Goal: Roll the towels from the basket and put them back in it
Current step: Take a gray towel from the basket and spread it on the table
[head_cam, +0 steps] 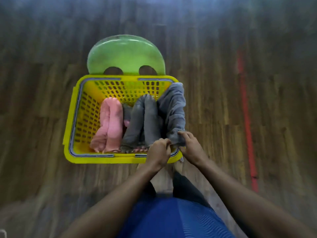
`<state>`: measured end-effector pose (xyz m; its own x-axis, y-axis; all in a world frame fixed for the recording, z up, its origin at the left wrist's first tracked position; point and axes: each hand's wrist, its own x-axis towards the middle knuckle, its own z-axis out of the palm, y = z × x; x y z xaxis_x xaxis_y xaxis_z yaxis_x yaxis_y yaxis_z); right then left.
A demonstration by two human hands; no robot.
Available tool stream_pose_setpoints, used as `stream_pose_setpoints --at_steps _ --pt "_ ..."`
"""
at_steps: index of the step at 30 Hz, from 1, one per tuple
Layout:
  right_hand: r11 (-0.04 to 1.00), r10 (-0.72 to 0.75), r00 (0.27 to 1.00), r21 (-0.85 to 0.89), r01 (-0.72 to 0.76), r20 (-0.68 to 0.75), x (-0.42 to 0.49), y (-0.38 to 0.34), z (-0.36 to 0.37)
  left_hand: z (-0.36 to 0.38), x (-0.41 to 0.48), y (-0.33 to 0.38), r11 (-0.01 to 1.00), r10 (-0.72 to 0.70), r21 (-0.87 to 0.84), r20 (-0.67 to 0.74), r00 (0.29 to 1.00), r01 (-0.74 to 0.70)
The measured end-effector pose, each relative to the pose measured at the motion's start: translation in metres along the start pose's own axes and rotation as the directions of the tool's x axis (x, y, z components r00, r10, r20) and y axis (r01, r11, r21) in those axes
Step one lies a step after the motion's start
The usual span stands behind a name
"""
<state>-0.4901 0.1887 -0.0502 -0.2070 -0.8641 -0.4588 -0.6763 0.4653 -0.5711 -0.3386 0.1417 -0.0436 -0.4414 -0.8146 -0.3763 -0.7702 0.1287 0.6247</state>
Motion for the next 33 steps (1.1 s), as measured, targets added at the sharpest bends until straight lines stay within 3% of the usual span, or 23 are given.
stream_pose_setpoints --at_steps 3,7,11,20,24,28,33 --pt "0.997 -0.082 0.996 0.002 0.082 0.044 0.010 0.014 -0.010 0.021 0.004 0.010 0.997 -0.081 0.005 -0.016 0.997 0.081" --pt "0.983 -0.181 0.983 0.002 0.181 -0.015 0.016 0.023 -0.013 0.039 0.006 0.020 0.988 -0.147 -0.065 -0.095 0.985 0.141" --pt "0.988 -0.136 0.988 0.062 0.141 -0.068 0.022 0.023 -0.016 0.051 0.006 0.019 0.979 -0.162 -0.147 -0.166 0.973 0.138" --pt "0.974 -0.007 1.000 0.228 0.006 0.002 0.024 0.015 -0.029 0.043 0.020 0.006 0.966 -0.146 -0.242 -0.222 0.964 0.091" --pt "0.960 -0.012 0.999 0.279 0.022 -0.036 0.020 0.019 -0.040 0.024 0.023 0.008 0.923 -0.156 -0.375 -0.168 0.973 0.083" --pt "0.962 -0.018 0.993 0.274 -0.014 0.116 0.013 0.026 -0.036 0.016 0.038 0.014 0.901 -0.140 -0.424 -0.075 0.987 0.095" --pt "0.962 0.032 0.994 0.273 -0.004 -0.102 0.019 0.032 -0.025 0.023 0.043 0.036 0.889 -0.069 -0.454 0.015 0.998 0.068"
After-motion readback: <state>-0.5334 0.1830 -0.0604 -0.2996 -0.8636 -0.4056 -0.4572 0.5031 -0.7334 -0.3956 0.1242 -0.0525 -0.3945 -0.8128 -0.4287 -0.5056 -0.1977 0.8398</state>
